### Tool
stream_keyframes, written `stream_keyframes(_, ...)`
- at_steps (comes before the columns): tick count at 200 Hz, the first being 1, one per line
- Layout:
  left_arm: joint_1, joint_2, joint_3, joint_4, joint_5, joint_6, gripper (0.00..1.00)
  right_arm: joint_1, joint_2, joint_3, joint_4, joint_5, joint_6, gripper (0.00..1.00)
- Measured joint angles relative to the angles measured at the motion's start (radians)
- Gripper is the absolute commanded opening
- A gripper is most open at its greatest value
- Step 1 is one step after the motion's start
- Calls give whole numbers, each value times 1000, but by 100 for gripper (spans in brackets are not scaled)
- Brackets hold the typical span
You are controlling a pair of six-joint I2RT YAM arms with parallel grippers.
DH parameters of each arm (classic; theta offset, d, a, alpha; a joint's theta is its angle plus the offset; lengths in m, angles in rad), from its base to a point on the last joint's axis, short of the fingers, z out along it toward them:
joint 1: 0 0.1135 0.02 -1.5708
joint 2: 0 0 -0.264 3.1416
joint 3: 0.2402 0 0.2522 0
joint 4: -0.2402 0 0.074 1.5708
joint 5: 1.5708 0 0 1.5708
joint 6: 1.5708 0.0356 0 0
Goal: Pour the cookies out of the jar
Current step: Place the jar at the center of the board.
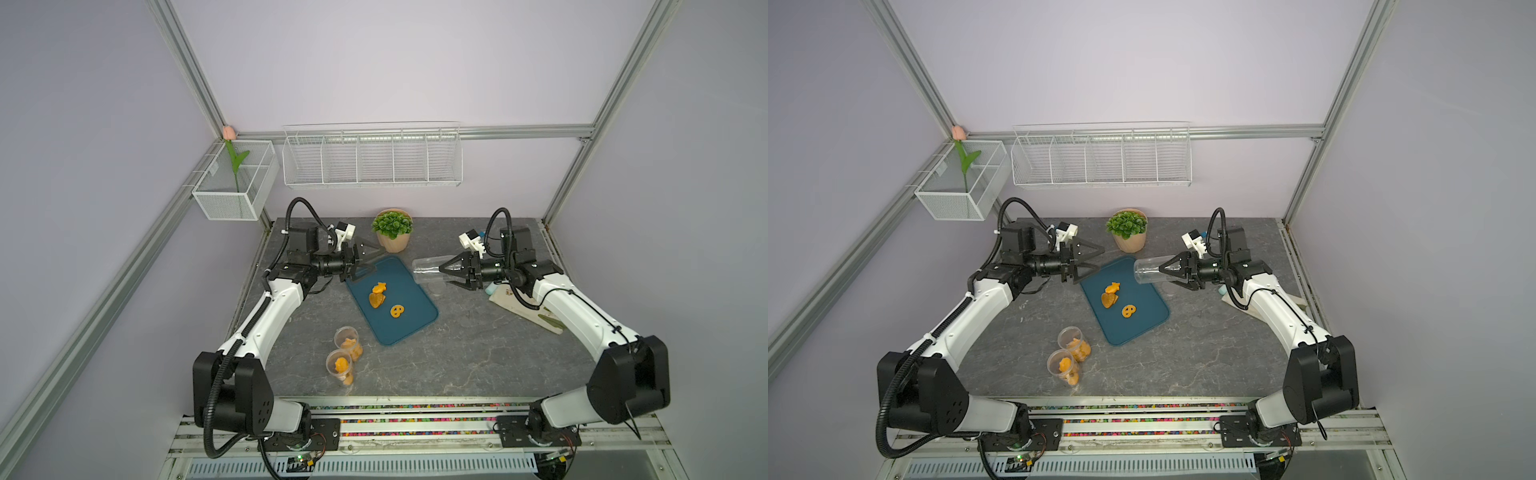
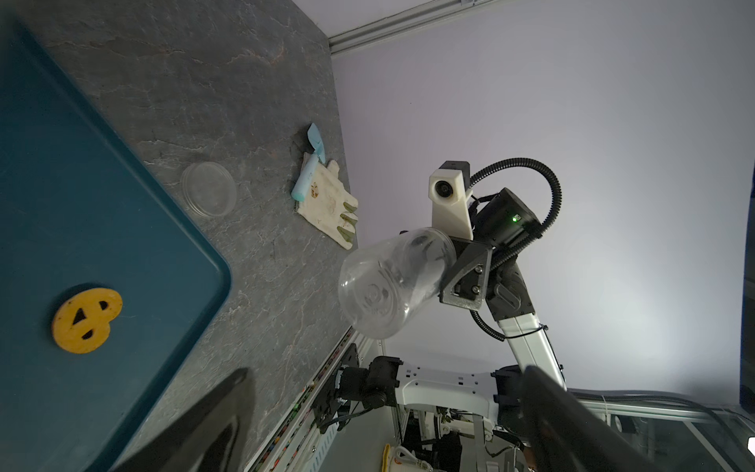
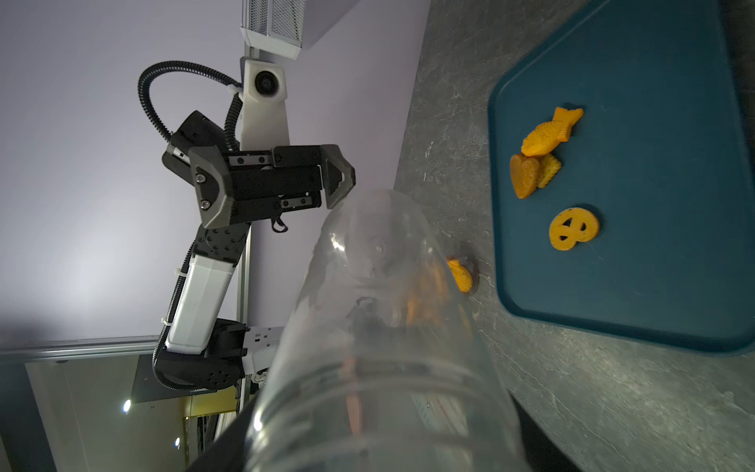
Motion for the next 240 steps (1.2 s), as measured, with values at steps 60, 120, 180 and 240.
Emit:
stream_keyframes(60, 16, -24, 0, -92, -29, 66, 100, -40, 146, 69, -62, 61, -100, 65)
stream_keyframes(120, 18, -49, -1, -169, -37, 111, 100, -40, 369, 240, -134, 147, -179, 65)
stream_keyframes(180, 24, -56, -9, -214, -43, 144, 100, -40, 584, 449, -246, 237, -252, 65)
stream_keyframes(240, 39, -50, -15, -231, -42, 160, 100, -40, 673, 579, -386, 358, -292, 65)
